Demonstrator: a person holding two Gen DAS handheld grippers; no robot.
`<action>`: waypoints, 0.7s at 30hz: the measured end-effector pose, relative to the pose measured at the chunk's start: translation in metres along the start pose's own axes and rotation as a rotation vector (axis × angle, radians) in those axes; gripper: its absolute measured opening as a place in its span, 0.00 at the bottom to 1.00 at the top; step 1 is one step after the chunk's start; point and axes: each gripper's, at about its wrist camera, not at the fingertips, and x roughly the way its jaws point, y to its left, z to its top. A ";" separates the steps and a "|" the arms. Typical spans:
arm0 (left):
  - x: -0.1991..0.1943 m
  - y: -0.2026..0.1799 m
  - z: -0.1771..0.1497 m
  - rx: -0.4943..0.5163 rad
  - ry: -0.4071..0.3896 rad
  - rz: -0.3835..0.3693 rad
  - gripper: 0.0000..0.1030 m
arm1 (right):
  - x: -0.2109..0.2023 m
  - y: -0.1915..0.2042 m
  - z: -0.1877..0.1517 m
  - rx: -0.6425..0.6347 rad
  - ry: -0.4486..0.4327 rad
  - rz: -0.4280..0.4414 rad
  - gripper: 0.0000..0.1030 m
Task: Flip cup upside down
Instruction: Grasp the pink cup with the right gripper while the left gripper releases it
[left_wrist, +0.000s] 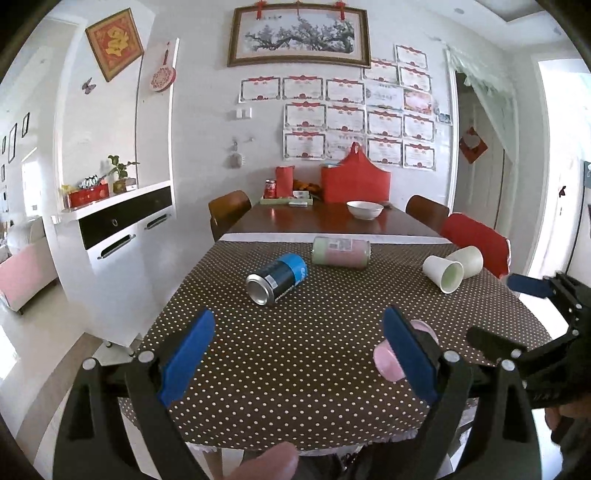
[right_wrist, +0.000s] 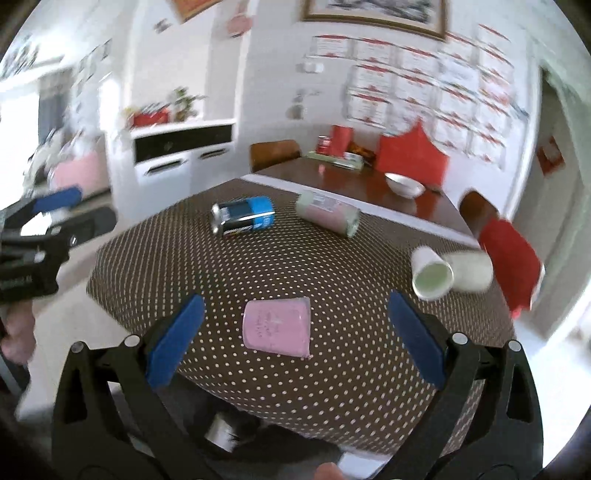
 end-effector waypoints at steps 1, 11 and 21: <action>0.001 -0.001 0.000 0.000 0.002 0.002 0.88 | 0.005 0.001 0.001 -0.044 0.004 0.017 0.94; 0.026 0.008 -0.012 -0.034 0.058 0.048 0.88 | 0.070 -0.001 -0.001 -0.385 0.172 0.244 0.94; 0.054 0.003 -0.025 -0.027 0.142 0.069 0.88 | 0.108 0.005 0.000 -0.633 0.308 0.415 0.94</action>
